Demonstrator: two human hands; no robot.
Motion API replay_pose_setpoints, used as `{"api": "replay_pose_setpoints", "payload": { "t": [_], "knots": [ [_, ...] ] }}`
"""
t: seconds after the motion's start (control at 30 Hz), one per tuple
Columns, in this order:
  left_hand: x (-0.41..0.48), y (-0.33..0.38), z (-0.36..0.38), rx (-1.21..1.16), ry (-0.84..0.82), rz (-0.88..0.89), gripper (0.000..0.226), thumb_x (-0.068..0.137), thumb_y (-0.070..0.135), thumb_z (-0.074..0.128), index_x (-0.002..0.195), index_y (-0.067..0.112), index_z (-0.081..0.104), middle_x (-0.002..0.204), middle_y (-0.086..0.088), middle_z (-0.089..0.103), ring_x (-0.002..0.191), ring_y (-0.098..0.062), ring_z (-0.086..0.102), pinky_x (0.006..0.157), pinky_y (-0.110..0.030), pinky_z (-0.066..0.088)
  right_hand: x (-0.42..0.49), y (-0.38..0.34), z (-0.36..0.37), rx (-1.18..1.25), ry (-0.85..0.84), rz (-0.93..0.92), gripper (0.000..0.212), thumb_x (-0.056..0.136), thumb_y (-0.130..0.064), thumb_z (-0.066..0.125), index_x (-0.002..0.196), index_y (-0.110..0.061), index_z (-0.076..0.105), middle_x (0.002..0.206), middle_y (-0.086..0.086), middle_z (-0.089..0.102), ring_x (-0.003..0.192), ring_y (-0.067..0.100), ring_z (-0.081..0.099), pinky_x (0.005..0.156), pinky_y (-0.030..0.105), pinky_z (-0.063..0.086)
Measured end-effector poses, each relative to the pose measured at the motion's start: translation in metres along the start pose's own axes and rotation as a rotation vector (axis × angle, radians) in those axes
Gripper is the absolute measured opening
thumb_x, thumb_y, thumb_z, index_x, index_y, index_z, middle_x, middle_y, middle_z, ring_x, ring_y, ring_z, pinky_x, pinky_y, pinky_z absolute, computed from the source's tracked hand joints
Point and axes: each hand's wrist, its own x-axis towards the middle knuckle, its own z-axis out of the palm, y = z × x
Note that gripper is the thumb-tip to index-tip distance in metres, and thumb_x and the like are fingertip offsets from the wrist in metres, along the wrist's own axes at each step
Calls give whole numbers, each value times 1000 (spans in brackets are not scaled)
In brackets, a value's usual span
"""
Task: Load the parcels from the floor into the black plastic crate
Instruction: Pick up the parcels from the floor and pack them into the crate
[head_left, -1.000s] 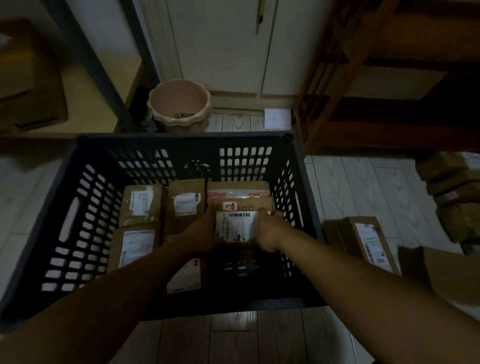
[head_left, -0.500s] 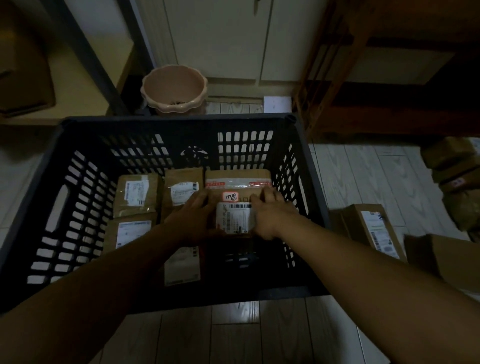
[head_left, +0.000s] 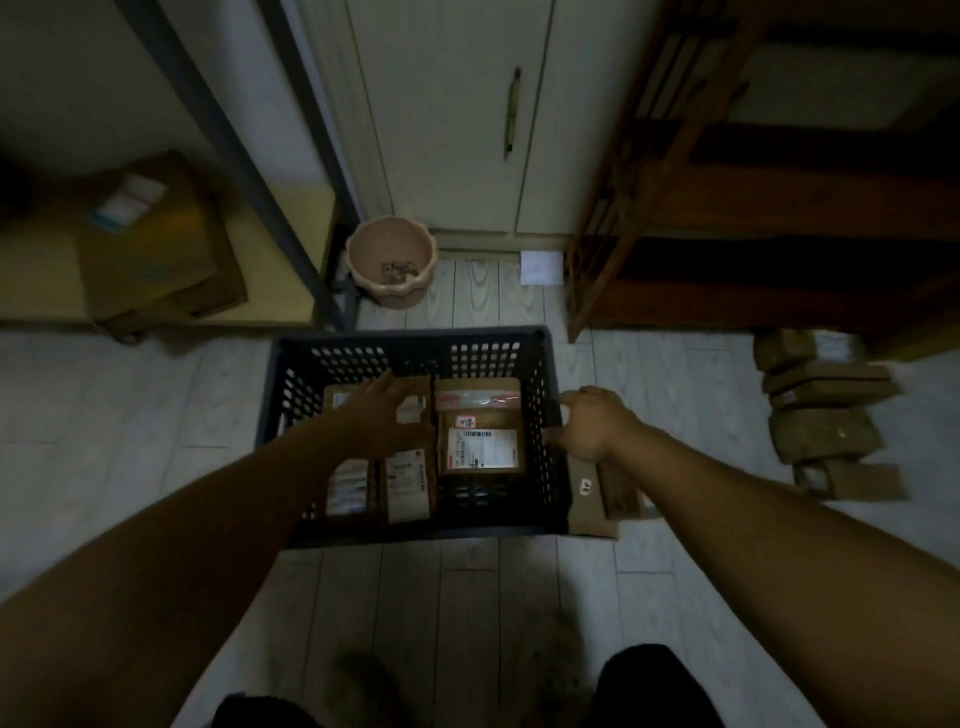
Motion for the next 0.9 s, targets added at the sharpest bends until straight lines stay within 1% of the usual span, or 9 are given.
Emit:
{"api": "replay_pose_setpoints", "payload": {
  "t": [0.1,0.17,0.23,0.33,0.4,0.53,0.67,0.77,0.9],
  "knots": [
    [-68,29,-47,-55,-11,0,78,78,68,52,145,37,26,153,-4,24,142,-28,17,116,-48,19,-76,2,-73,25,7,50,74,90,-49,55,149,-16,28,153,13,28,139,31,28,113,41,30],
    [-121,61,-80,-33,-11,26,82,75,73,48,145,36,26,155,0,21,143,-28,15,117,-48,17,-128,2,-115,45,6,58,77,90,-51,54,151,-16,23,156,12,22,141,31,24,114,41,27],
    [-154,81,-98,-7,-29,19,82,81,68,46,149,29,20,155,4,17,145,-27,10,118,-44,12,-161,1,-139,55,-4,62,77,91,-51,52,152,-17,21,158,11,19,142,30,23,115,40,26],
    [-204,96,-126,-1,22,27,84,79,65,52,148,24,26,151,-3,28,139,-28,24,115,-47,23,-228,1,-171,71,58,76,76,91,-51,53,152,-16,21,157,10,20,141,30,26,114,38,28],
    [-236,97,-136,-23,90,5,78,82,58,55,147,24,26,147,-9,31,135,-31,29,111,-49,28,-264,-1,-178,93,127,81,72,92,-47,54,150,-15,25,156,11,24,140,30,29,113,39,30],
    [-295,89,-144,24,128,-18,82,86,59,50,151,24,12,158,-8,9,145,-30,11,117,-45,16,-328,-17,-167,163,199,75,69,93,-42,56,150,-16,26,157,10,21,140,31,29,113,41,30],
    [-340,84,-151,46,134,8,84,86,61,49,151,26,9,159,-8,3,146,-30,6,118,-46,14,-381,-37,-154,122,202,48,67,94,-40,54,150,-17,24,158,10,19,141,31,27,112,41,30],
    [-367,103,-156,75,181,52,84,86,60,49,151,26,9,159,-8,1,146,-30,2,119,-44,11,-415,-40,-156,119,253,20,63,94,-39,54,149,-19,29,155,9,25,139,30,31,110,40,32],
    [-389,155,-150,90,240,136,83,85,61,51,150,28,12,160,-3,4,146,-26,4,119,-45,9,-449,-13,-162,118,320,59,68,93,-42,55,150,-23,24,158,7,20,141,30,28,110,42,33]
  ]
}}
